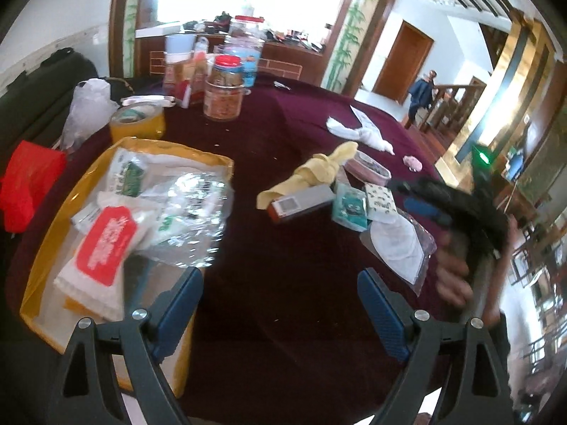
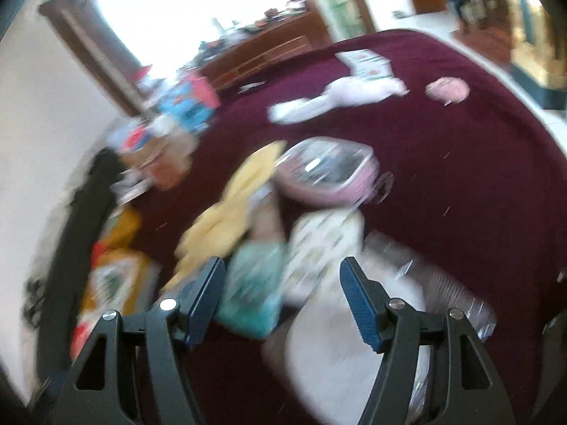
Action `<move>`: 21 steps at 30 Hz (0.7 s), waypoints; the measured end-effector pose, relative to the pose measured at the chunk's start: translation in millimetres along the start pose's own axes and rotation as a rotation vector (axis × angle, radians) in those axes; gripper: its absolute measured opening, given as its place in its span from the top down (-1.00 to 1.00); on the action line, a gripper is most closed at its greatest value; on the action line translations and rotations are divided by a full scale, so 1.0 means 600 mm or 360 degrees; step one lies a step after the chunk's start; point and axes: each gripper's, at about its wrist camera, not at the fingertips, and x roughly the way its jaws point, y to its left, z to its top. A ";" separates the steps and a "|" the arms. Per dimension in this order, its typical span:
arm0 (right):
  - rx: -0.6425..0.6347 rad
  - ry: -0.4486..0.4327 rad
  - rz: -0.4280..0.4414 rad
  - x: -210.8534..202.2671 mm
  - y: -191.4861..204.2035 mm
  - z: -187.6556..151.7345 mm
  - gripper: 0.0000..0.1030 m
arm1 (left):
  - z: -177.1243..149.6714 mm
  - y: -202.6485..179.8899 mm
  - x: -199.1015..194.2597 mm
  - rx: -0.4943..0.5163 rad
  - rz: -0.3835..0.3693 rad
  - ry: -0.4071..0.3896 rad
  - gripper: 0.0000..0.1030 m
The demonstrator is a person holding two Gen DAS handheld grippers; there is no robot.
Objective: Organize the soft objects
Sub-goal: 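Grasp the lemon-print tissue pack with the right tool while the left tool grasps a grey box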
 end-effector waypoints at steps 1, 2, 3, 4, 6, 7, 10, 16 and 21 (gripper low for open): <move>0.0001 0.0015 -0.0041 0.019 -0.002 0.007 -0.29 | 0.003 -0.007 0.007 0.0016 -0.0001 0.0015 -0.77; 0.0016 0.0057 -0.0053 0.039 -0.010 0.010 -0.29 | 0.007 -0.014 0.014 0.0036 0.0001 0.0023 -0.77; 0.0026 0.0074 -0.0063 0.052 -0.014 0.008 -0.29 | 0.008 -0.019 0.019 0.0052 0.0006 0.0025 -0.77; 0.0021 0.0078 -0.0083 0.059 -0.015 0.006 -0.28 | 0.013 -0.027 0.028 0.0080 0.0025 0.0035 -0.77; -0.0027 0.0113 -0.0138 0.076 -0.013 -0.002 -0.29 | 0.020 -0.037 0.043 0.0128 0.0057 0.0052 -0.77; -0.0063 0.0097 -0.0175 0.079 -0.008 -0.004 -0.28 | 0.025 -0.042 0.054 0.0154 0.0076 0.0061 -0.77; -0.0130 0.0086 -0.0248 0.083 0.004 -0.008 -0.22 | 0.040 -0.057 0.086 0.0222 0.0114 0.0086 -0.77; -0.0022 0.0082 -0.0177 0.074 -0.025 -0.001 0.03 | 0.080 -0.092 0.176 0.0425 0.0216 0.0177 -0.77; 0.0171 0.0053 0.0053 0.055 -0.056 0.005 0.06 | 0.104 -0.122 0.245 0.0561 0.0205 0.0253 -0.73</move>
